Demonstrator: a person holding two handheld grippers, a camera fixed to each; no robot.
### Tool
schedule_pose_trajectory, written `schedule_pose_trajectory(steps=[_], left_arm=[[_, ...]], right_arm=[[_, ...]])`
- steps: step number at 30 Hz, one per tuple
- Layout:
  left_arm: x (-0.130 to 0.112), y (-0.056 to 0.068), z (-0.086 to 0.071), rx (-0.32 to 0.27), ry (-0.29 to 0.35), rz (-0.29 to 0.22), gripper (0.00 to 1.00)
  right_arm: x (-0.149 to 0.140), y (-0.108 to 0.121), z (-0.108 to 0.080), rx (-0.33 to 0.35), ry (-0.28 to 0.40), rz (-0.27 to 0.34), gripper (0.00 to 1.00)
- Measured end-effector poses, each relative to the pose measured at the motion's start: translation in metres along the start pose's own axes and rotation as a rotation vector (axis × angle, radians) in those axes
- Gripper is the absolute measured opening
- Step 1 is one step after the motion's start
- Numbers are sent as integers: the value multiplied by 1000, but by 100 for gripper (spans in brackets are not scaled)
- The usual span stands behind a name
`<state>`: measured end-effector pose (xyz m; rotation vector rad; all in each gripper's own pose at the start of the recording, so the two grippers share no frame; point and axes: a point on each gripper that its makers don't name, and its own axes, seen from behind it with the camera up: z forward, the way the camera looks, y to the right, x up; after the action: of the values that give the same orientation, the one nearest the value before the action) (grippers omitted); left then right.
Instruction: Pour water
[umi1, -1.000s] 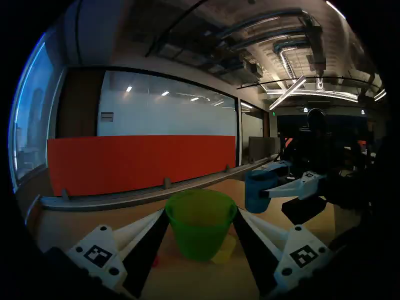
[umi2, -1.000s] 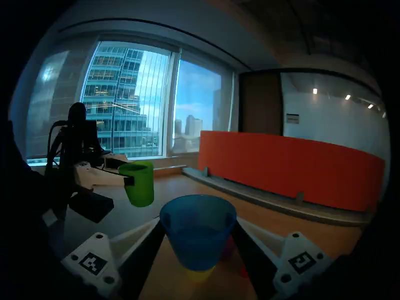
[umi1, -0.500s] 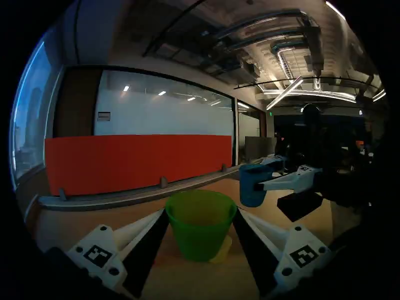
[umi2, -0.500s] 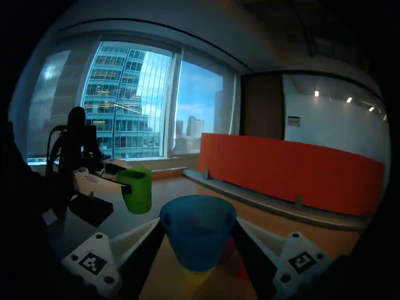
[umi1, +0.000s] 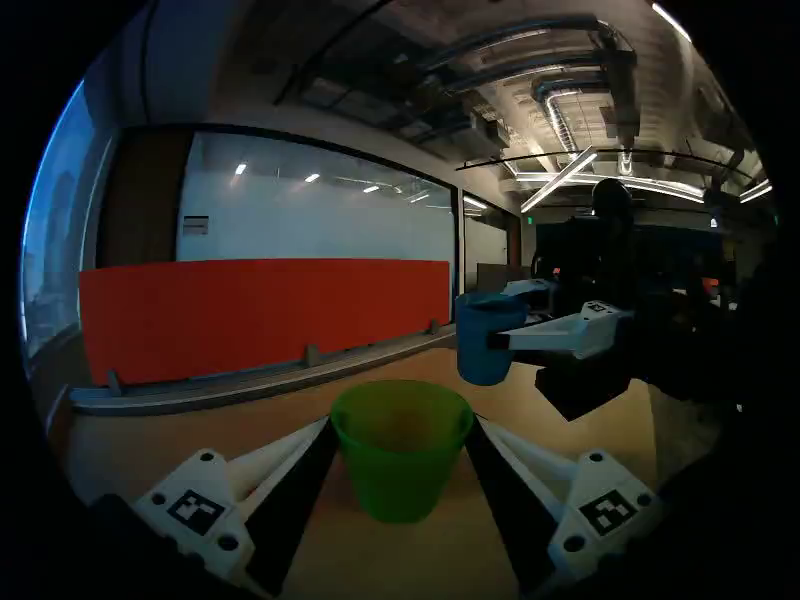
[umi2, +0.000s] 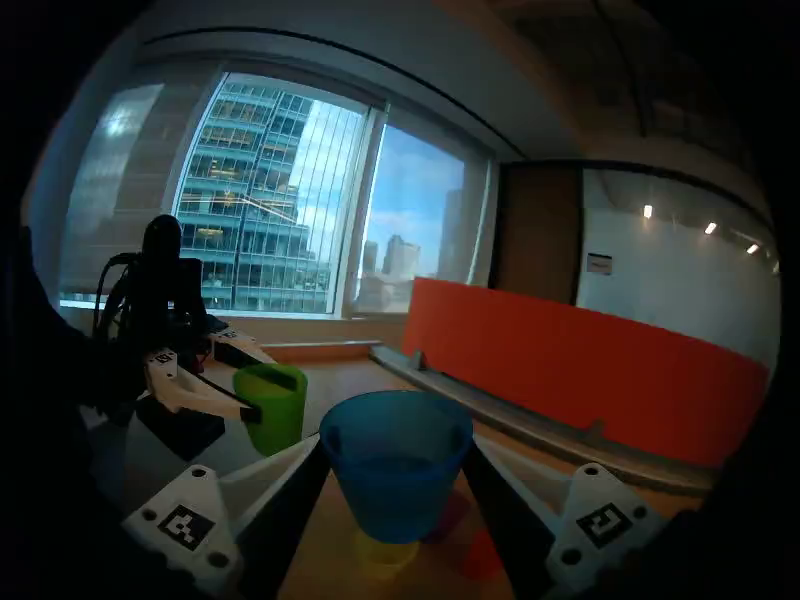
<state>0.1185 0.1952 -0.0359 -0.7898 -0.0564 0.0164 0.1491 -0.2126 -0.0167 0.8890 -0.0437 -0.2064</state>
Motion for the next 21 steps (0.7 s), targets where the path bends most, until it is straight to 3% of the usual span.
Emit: schedule_pose_trajectory(steps=[21], left_arm=[[-7, 18, 6, -45, -7, 1, 87]], right_arm=[[35, 17, 3, -9, 18, -197, 89]])
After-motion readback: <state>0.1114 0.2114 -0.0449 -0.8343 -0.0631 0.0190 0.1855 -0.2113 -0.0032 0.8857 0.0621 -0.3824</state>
